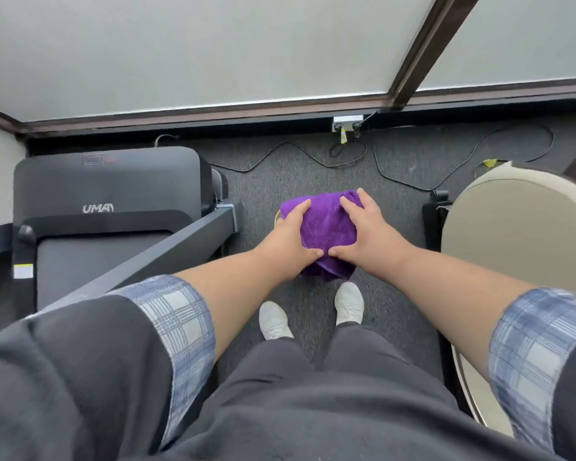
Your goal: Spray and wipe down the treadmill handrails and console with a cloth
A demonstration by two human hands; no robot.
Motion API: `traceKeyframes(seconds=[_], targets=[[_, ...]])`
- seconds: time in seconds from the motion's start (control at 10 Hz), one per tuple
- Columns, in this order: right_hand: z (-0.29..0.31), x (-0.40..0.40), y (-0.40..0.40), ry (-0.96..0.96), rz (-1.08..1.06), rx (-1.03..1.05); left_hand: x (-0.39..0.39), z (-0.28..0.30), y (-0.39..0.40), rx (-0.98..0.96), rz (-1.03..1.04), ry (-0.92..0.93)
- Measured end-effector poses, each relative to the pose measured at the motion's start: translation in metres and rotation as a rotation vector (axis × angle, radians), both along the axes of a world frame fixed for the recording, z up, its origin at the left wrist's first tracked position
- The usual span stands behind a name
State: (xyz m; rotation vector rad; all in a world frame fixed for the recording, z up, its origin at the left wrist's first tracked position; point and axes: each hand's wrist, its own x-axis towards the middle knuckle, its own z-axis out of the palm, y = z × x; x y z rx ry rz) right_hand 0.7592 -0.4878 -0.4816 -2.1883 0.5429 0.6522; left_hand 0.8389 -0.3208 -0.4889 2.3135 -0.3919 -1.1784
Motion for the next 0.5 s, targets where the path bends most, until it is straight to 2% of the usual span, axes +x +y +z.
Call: traceKeyframes(seconds=[0.2,0.3,0.5], targets=[[-0.064,-0.005,0.008,0.248,-0.024,-0.151,0.013,-0.067,0.021,0.225,-0.190,0.041],[-0.054,-0.026,0.019,0.318,-0.011,-0.186,0.002,-0.050,0.045,0.224,-0.196,0.013],[0.045,-0.058,0.044,0.260,-0.042,-0.277,-0.024,0.051,0.086,0.240,-0.205,-0.072]])
